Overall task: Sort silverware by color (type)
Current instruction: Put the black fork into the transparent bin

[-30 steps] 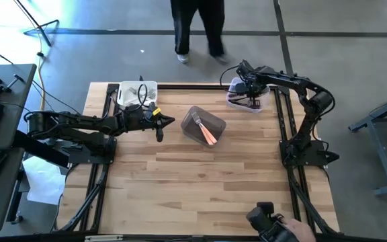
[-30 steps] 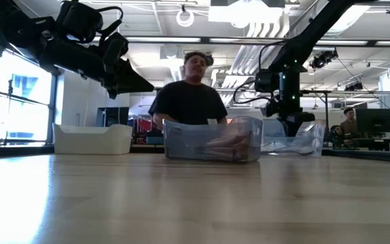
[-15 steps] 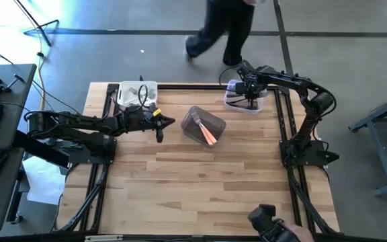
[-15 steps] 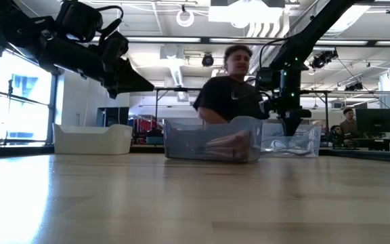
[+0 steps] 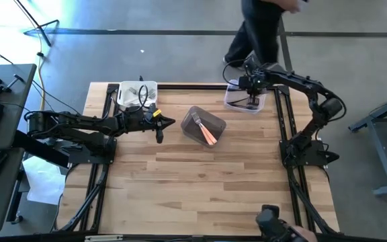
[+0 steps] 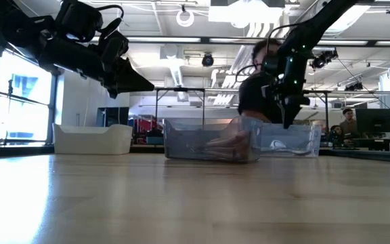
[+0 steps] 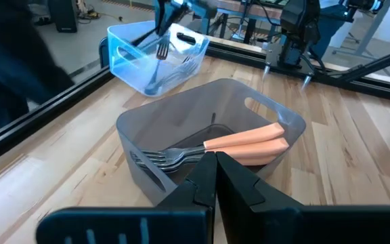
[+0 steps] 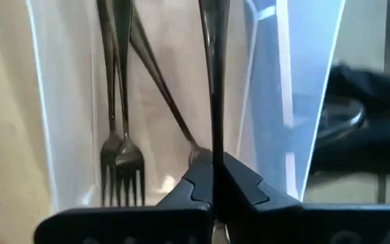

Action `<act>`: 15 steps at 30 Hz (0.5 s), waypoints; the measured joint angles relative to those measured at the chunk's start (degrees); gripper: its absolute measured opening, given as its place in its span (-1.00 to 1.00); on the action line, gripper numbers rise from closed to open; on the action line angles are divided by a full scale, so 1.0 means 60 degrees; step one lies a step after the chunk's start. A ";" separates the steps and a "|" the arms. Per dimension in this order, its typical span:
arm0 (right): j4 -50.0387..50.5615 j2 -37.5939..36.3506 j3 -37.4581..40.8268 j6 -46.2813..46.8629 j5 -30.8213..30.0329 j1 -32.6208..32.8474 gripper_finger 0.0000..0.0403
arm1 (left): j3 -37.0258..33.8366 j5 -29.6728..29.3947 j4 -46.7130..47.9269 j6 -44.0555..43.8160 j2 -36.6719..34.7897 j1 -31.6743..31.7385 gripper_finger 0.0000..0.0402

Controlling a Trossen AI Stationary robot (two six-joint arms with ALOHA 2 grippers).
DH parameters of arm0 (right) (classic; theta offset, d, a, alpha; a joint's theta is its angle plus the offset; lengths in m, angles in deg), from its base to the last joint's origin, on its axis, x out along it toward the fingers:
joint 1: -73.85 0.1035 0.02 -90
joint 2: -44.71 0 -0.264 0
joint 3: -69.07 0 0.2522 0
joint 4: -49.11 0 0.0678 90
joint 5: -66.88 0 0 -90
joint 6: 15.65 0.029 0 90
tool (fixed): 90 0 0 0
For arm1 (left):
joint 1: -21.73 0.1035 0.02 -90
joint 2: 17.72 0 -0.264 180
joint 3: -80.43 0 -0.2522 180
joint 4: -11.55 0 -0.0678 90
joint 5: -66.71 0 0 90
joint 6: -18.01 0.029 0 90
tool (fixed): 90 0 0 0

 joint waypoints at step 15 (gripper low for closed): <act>-0.1023 0.0083 0.0000 -0.1083 0.0402 -0.0006 -1.00 | 0.0000 -0.0007 0.0114 0.0010 0.0004 -0.0096 -1.00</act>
